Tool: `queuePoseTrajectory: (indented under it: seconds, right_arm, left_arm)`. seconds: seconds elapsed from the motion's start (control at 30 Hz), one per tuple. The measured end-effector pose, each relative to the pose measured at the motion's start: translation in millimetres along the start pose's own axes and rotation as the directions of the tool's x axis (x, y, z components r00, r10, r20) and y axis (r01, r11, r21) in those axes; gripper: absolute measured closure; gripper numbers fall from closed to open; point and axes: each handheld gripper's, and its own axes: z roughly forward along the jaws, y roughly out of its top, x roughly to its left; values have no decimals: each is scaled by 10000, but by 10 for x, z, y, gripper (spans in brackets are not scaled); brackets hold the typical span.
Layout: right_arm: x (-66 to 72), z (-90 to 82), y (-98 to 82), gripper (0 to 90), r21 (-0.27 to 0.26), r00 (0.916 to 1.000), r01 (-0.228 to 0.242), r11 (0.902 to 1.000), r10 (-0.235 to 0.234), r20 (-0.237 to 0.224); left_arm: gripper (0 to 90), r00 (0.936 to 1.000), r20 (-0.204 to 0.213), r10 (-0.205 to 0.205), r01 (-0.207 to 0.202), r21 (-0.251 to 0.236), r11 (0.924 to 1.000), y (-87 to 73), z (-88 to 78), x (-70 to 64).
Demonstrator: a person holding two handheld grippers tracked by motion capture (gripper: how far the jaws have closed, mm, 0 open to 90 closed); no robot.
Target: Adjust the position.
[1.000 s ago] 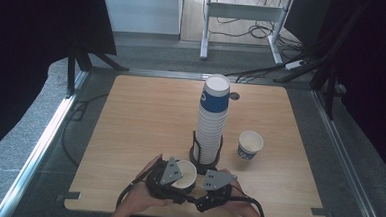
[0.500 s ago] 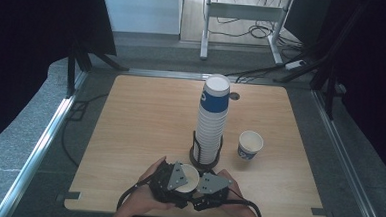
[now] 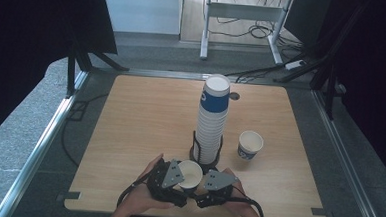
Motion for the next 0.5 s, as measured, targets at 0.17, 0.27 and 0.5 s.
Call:
queuePoseTrajectory:
  seconds: [0.17, 0.27, 0.5]
  right_arm:
    - [-78, -91, -6, 268, -392, 9986, -423, 9983, 435, 291]
    - [-111, -137, -6, 268, -544, 9976, -489, 9973, 515, 471]
    - [-180, -251, -2, 269, -887, 9941, -665, 9938, 736, 803]
  left_arm:
    - [119, 10000, -21, 40, -41, -629, 9980, 6, -97, 23]
    - [119, 10000, 33, 3, 0, -876, 9962, 4, -138, 40]
    - [145, 9992, -26, -405, 400, -1038, 9938, -21, -172, 111]
